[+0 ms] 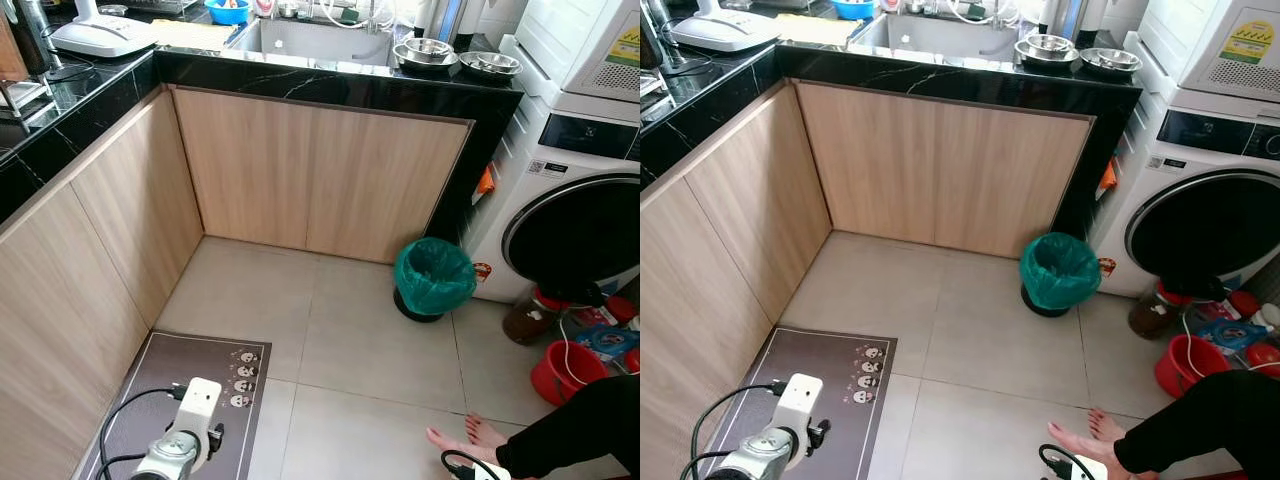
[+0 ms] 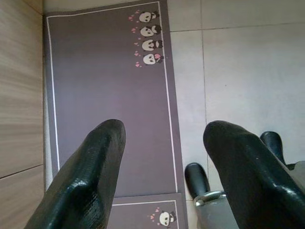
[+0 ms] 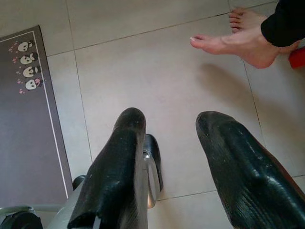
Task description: Kitchen organization
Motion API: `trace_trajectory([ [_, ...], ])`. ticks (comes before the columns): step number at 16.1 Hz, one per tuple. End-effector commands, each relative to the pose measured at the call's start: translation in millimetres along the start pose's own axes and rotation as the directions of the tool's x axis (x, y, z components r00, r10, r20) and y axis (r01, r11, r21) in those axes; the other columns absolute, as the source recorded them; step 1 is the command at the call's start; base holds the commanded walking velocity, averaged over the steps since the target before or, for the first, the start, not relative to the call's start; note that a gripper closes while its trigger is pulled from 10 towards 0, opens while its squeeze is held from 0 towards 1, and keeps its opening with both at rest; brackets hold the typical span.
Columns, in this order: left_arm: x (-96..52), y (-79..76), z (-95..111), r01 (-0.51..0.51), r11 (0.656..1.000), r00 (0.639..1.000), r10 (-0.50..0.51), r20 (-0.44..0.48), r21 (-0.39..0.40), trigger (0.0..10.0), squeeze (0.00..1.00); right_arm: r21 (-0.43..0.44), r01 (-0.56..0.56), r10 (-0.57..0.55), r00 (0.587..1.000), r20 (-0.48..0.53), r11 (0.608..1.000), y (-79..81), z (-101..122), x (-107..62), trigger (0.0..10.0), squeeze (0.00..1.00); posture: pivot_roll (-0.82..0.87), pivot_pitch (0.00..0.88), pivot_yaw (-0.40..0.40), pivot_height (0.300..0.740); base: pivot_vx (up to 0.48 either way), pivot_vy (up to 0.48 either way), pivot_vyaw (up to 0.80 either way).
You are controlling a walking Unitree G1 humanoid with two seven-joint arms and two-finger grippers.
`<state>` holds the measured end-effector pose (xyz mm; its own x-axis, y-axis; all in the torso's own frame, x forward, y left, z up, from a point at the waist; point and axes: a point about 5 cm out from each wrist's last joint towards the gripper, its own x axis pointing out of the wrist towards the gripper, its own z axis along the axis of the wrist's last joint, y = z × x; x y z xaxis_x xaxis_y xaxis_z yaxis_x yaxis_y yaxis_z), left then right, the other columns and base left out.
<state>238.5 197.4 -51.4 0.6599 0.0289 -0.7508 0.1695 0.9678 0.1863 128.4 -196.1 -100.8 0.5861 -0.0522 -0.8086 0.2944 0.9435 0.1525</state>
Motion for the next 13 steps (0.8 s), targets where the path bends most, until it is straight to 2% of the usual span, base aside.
trace_trajectory([
  [1, 0.0, -2.3, -2.7, 0.0, 1.0, 1.0, -0.001, -0.014, -0.008, 10.0, 0.0, 0.026, 0.019, -0.019, 1.0, 0.003, 0.999, -3.6, 0.9, -0.3, 10.0, 0.0, 0.07, 0.0, -0.067, 0.74, 0.247, 0.0, 0.0],
  [7, 0.0, -2.8, -2.7, 0.001, 1.0, 1.0, -0.001, -0.014, -0.007, 10.0, 0.0, 0.029, 0.019, -0.019, 1.0, 0.003, 0.999, -3.5, 1.0, -0.2, 10.0, 0.0, 0.07, 0.0, -0.067, 0.74, 0.247, 0.0, 0.0],
  [8, -0.4, -2.6, -4.8, 0.004, 1.0, 1.0, -0.004, -0.019, -0.004, 10.0, 0.0, -0.016, 0.021, -0.021, 1.0, 0.004, 1.0, -4.8, 0.2, -1.0, 10.0, 0.0, 0.05, 0.0, -0.059, 0.74, 0.289, 0.0, 0.0],
  [9, -0.2, -3.9, -4.2, 0.01, 1.0, 1.0, -0.01, -0.017, 0.0, 10.0, 0.0, -0.017, 0.026, -0.026, 1.0, 0.016, 1.0, -5.5, 0.1, -1.6, 10.0, 0.0, 0.05, 0.0, -0.06, 0.74, 0.296, 0.0, 0.58],
  [13, 0.4, -5.6, -0.9, 0.014, 1.0, 1.0, -0.014, -0.01, -0.003, 10.0, 0.0, 0.027, 0.028, -0.028, 0.999, 0.015, 0.999, -5.6, 0.3, -1.3, 10.0, 0.0, 0.04, 0.0, -0.068, 0.74, 0.3, 0.0, 0.0],
])
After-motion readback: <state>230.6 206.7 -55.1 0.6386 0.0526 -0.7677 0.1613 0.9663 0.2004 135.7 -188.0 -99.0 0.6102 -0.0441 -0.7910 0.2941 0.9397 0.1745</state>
